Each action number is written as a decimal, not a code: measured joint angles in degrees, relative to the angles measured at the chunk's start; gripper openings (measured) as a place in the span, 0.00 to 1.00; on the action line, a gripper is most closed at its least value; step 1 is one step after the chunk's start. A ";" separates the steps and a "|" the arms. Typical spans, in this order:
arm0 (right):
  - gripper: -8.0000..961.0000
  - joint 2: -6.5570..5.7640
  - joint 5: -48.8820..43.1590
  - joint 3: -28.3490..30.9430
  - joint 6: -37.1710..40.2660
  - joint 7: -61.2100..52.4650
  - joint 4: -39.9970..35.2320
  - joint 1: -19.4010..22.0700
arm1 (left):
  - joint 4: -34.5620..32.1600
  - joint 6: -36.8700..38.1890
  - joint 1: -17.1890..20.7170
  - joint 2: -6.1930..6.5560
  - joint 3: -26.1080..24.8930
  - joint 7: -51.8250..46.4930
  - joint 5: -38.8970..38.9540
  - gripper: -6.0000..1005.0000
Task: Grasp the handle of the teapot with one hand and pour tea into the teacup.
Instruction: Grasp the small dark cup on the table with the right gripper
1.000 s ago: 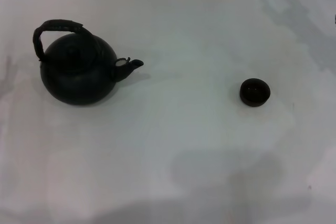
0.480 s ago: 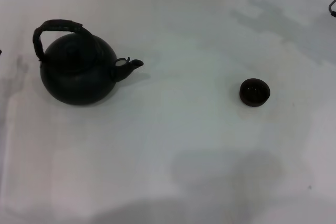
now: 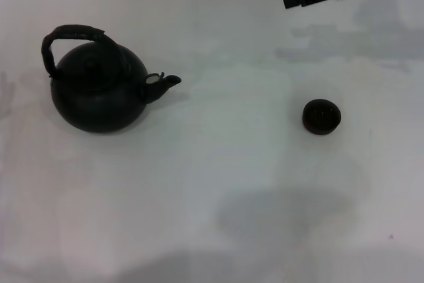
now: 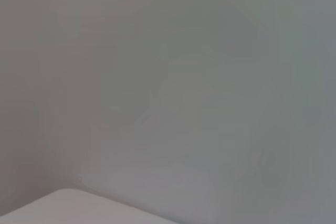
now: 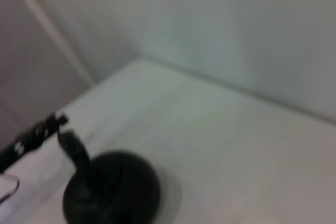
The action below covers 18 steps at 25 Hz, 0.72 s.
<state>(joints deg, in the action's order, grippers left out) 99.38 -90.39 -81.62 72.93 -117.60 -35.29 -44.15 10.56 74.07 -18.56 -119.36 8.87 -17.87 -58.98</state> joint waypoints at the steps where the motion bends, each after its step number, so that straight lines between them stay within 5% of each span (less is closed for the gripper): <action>1: 0.86 -0.11 -2.47 0.88 1.13 -1.66 -1.04 -0.48 | -0.02 0.13 0.16 0.00 0.00 -0.52 0.00 0.88; 7: 0.86 1.37 -19.09 10.07 9.70 -7.28 -10.68 -0.74 | -0.16 -0.68 0.47 0.13 0.38 -4.04 -0.38 0.88; 16: 0.86 5.87 -37.86 14.64 23.70 -12.31 -22.25 -2.92 | -5.53 -5.28 0.48 0.51 7.95 -12.05 -8.08 0.88; 18: 0.86 8.17 -43.95 14.63 27.73 -13.47 -27.08 -3.23 | -6.38 -4.32 1.13 0.60 8.24 -13.77 -8.56 0.88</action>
<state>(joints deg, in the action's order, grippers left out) 107.55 -134.34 -67.00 100.66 -131.07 -62.37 -47.37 4.17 69.75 -17.43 -118.76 17.11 -31.64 -67.54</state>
